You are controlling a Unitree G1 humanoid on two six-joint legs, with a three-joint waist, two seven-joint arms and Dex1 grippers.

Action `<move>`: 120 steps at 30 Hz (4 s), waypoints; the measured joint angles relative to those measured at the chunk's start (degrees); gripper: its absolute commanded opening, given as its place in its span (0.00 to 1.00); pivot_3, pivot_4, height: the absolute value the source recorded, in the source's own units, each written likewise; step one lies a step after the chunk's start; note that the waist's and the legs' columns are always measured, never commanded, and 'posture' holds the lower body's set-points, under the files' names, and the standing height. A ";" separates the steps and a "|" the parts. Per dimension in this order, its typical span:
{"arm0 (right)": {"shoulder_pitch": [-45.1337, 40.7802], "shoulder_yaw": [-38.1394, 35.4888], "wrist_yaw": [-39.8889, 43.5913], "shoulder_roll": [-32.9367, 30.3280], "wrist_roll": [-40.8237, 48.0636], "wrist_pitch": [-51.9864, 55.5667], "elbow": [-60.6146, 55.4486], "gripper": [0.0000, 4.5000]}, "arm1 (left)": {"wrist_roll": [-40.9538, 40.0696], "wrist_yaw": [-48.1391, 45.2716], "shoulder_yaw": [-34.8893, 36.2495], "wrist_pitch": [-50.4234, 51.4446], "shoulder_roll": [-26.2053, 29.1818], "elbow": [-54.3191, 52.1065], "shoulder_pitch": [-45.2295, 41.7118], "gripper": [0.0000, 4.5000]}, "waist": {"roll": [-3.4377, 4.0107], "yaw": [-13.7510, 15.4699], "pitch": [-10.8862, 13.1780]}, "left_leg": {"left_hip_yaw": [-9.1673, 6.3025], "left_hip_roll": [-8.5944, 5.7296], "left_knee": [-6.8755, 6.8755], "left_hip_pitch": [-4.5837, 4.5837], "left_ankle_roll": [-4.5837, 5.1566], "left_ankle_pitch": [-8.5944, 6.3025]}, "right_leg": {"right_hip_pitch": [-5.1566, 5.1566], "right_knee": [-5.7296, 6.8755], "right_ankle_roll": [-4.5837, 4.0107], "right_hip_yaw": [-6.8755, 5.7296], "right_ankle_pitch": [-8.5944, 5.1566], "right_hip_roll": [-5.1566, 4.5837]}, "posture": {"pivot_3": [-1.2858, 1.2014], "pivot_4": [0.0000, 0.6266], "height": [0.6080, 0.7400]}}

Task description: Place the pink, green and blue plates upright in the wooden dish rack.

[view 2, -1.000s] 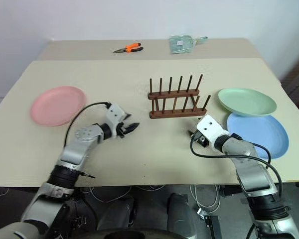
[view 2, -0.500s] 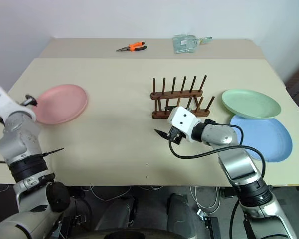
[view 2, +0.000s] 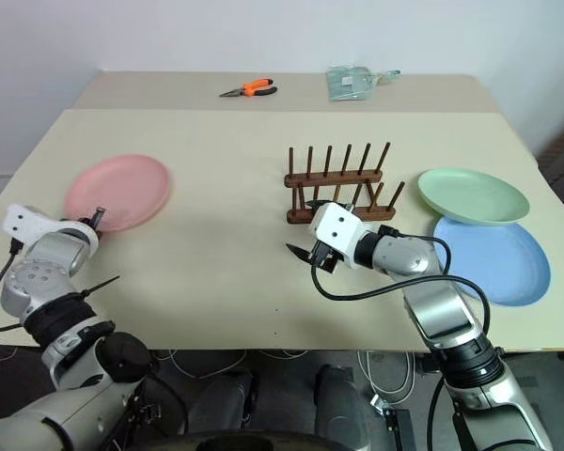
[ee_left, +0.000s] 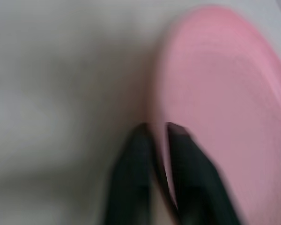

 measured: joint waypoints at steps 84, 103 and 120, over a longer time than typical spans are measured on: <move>-14.36 -33.75 6.20 -11.05 31.46 14.76 23.70 0.67 | 8.61 -66.03 -65.68 -17.23 19.76 -28.01 19.75 0.80 | 0.40 -0.89 0.32 | 0.23 0.07 -0.12 -0.11 0.18 -0.08 | -0.03 -0.34 -0.10 0.18 0.03 0.01 | 0.52 0.24 1.00; 0.20 -12.44 -3.60 -28.83 -14.09 -23.01 39.18 0.80 | 11.23 -68.64 -68.12 -18.44 19.00 -24.77 18.09 0.80 | 0.61 -1.39 0.32 | 0.54 0.10 -0.04 0.00 0.20 -0.09 | 0.00 -0.32 -0.32 0.34 -0.04 -0.02 | 0.52 0.24 1.00; -2.73 -29.78 -9.03 -19.12 5.98 -11.19 23.34 0.00 | 12.39 -66.86 -66.06 -22.38 17.06 -24.62 22.05 0.80 | 0.68 -1.37 0.34 | 0.38 0.14 -0.03 0.00 0.20 -0.09 | 0.04 -0.30 -0.19 0.35 0.05 0.04 | 0.52 0.24 1.00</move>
